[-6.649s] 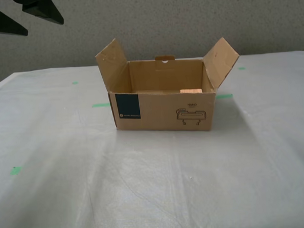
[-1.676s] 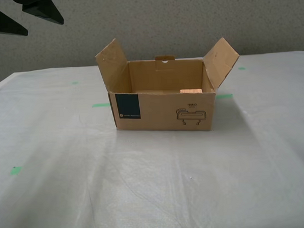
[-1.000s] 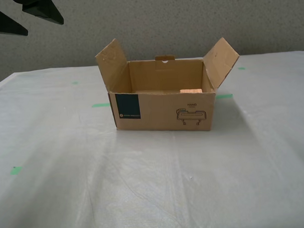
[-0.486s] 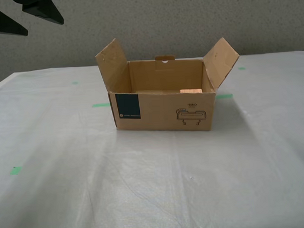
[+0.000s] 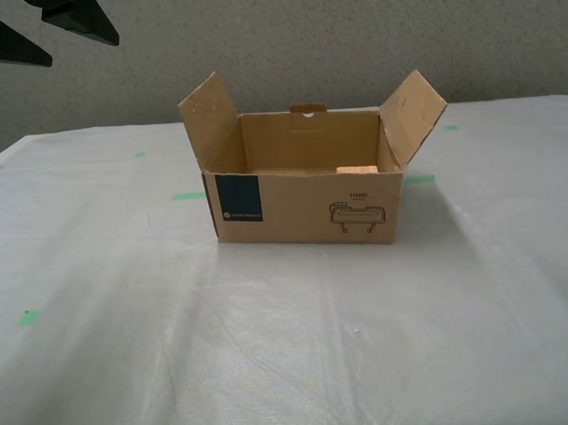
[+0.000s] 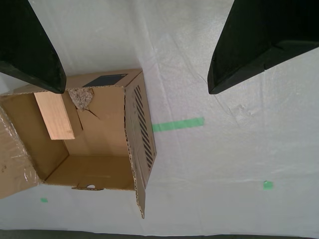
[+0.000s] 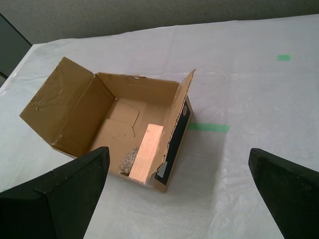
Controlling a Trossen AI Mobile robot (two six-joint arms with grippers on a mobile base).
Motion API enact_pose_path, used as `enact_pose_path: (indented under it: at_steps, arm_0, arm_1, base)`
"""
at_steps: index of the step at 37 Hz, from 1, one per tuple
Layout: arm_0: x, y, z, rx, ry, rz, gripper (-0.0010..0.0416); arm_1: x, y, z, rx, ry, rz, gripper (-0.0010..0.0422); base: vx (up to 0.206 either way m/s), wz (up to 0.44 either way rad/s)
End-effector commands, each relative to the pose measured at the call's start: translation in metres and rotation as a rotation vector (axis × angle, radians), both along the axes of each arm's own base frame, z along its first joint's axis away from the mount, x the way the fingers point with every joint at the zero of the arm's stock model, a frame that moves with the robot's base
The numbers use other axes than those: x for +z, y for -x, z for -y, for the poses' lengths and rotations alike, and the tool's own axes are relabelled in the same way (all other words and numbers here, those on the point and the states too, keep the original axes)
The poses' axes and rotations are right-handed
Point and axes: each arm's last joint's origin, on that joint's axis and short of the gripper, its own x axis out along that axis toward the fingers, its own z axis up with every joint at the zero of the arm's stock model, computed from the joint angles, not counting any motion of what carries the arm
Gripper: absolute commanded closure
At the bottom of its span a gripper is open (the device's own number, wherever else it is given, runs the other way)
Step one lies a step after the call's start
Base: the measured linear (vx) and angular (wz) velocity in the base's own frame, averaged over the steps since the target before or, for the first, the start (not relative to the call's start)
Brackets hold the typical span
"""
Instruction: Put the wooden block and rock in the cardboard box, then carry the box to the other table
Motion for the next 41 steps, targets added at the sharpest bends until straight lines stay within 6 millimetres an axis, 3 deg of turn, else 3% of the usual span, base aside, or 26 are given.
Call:
enact_pose_path:
  at_steps: [1, 41]
  arm_0:
    - [0.0004, -0.0002, 0.0000, -0.005, -0.002, 0.002, 0.0017]
    - [0.0004, -0.0002, 0.0000, -0.005, -0.002, 0.002, 0.0016]
  arm_1:
    - [0.0004, -0.0001, 0.0001, -0.002, 0.002, 0.001, 0.0023]
    - [0.0003, -0.0001, 0.0001, -0.002, 0.002, 0.001, 0.0023]
  base:
    - [0.000, 0.000]
    - [0.000, 0.000]
